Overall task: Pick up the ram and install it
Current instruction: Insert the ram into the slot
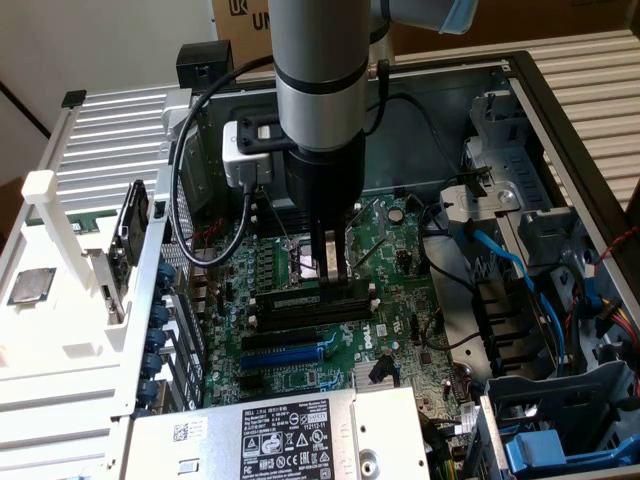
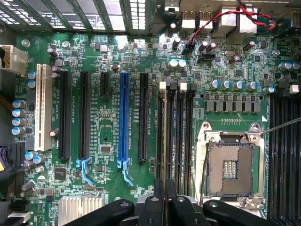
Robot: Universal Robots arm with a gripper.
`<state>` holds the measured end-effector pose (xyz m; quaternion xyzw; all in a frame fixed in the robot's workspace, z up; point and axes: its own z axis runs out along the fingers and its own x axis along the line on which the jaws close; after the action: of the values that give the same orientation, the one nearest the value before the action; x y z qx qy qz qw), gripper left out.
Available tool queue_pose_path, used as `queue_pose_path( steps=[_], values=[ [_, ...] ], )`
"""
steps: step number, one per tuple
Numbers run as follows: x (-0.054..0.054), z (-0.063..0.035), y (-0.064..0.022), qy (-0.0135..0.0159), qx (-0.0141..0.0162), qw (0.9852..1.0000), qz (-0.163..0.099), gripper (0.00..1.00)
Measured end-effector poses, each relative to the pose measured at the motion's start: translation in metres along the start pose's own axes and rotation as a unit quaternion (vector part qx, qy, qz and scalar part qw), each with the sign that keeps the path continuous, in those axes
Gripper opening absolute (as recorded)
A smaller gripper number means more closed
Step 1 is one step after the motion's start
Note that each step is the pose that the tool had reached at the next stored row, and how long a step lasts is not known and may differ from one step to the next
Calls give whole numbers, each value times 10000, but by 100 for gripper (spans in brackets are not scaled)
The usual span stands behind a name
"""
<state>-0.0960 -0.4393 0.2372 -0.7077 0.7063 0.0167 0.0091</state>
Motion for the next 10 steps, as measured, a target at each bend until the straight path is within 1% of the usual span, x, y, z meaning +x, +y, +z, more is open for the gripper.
queue_pose_path(
  steps=[10],
  values=[
    [12,3,1,0,1,10000,31,13]
  ],
)
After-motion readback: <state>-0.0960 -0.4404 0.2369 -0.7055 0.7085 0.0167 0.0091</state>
